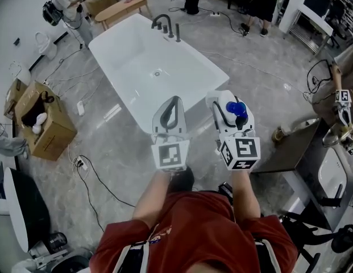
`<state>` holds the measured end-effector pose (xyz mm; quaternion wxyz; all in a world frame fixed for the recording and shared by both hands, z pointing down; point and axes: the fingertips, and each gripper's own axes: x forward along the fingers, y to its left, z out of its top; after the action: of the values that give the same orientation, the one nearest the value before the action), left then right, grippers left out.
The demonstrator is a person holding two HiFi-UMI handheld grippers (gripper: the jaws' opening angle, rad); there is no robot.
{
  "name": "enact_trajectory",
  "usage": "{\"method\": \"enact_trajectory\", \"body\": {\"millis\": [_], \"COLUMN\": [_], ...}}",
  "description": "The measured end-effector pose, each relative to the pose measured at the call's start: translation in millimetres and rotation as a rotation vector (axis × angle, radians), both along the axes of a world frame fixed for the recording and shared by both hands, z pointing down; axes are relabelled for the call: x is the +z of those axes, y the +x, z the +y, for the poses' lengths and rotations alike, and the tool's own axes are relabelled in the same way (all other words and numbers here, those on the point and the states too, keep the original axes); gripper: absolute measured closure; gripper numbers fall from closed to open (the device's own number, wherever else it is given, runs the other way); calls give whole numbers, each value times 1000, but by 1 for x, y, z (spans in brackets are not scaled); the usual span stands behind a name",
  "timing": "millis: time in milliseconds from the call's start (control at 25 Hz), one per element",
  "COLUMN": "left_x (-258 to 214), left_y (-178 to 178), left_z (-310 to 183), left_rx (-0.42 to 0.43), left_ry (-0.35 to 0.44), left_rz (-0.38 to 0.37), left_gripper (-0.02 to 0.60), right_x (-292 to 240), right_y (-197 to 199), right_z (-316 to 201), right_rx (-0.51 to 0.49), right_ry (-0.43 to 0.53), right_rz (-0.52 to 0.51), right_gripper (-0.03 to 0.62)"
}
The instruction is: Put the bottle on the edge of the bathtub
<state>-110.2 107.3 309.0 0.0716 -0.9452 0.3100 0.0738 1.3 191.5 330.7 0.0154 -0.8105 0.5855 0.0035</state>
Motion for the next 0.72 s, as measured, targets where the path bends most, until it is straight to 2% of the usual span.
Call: {"method": "enact_trajectory", "body": {"millis": [280, 720], "left_x": [0, 5], "left_y": [25, 51], "left_z": [-42, -150], "left_rx": [-2, -21], "left_ry": [6, 11], "left_rz": [8, -27], "left_gripper": [565, 565], "right_x": [2, 3], "right_y": [24, 53], "right_z": [-46, -154], "right_rx": [-6, -29], "right_ry": [-10, -55], "right_rz": [8, 7], "right_gripper": [321, 321]}}
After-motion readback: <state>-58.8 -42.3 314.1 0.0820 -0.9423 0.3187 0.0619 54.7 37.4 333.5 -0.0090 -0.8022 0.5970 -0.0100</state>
